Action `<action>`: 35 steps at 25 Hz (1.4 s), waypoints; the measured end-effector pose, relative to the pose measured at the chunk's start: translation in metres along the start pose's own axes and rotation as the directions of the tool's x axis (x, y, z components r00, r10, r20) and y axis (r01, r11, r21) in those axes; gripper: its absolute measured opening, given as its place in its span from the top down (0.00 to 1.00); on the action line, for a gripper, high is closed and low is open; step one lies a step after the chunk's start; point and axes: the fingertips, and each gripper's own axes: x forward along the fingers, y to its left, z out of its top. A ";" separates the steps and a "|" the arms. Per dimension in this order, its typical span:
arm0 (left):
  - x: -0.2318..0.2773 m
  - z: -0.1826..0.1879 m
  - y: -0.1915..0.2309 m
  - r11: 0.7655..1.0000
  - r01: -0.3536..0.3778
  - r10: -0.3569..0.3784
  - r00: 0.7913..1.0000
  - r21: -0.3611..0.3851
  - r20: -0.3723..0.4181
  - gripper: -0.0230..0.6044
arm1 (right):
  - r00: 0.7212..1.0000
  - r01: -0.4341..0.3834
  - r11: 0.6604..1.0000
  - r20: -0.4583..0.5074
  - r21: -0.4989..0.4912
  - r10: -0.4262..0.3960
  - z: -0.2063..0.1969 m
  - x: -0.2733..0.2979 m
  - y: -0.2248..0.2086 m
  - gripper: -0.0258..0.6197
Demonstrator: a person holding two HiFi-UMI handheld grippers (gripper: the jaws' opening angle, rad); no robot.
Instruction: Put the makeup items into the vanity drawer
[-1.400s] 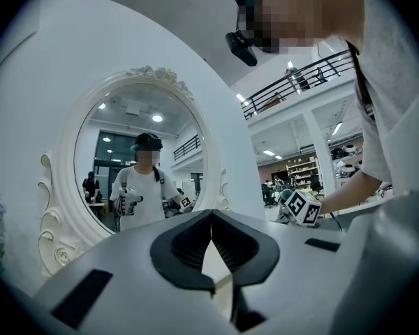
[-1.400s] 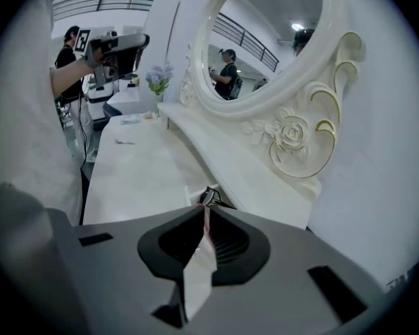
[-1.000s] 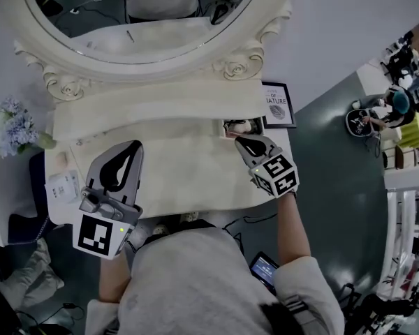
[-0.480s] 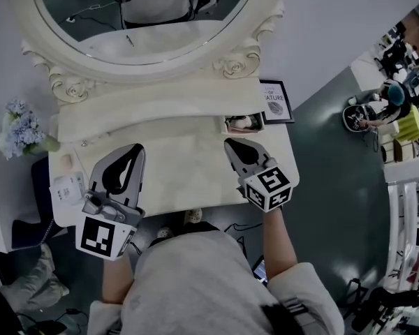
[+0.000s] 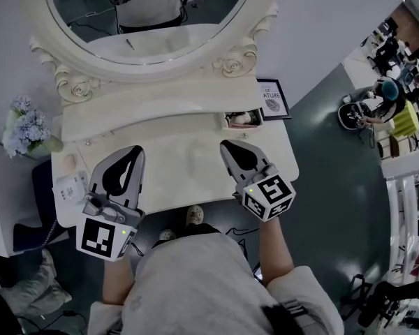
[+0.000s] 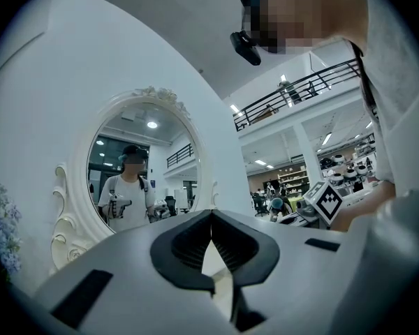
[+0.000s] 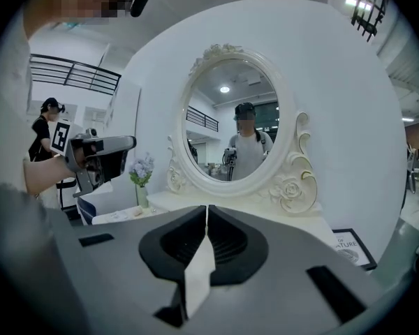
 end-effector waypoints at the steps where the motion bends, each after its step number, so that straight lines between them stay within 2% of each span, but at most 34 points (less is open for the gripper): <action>1: -0.002 0.002 0.000 1.000 0.000 0.000 1.000 0.000 0.005 0.94 | 1.000 0.001 1.000 0.006 -0.003 -0.001 0.002 -0.001 0.004 0.92; 9: -0.024 0.009 0.001 1.000 0.005 -0.005 1.000 0.005 0.014 0.94 | 0.998 0.001 1.000 0.062 -0.028 0.001 0.024 -0.012 0.039 0.92; 12: -0.034 0.007 -0.001 1.000 0.016 -0.016 1.000 0.014 -0.006 0.94 | 0.996 -0.002 0.999 0.088 -0.037 0.006 0.033 -0.016 0.052 0.92; 16: -0.044 0.017 0.002 1.000 0.002 -0.002 0.999 0.007 0.032 0.94 | 0.993 -0.004 0.999 0.117 -0.049 0.010 0.043 -0.020 0.070 0.92; 35: -0.100 0.027 0.006 1.000 -0.012 0.012 0.999 0.003 0.049 0.94 | 0.973 -0.011 0.997 0.229 -0.075 0.028 0.077 -0.037 0.141 0.92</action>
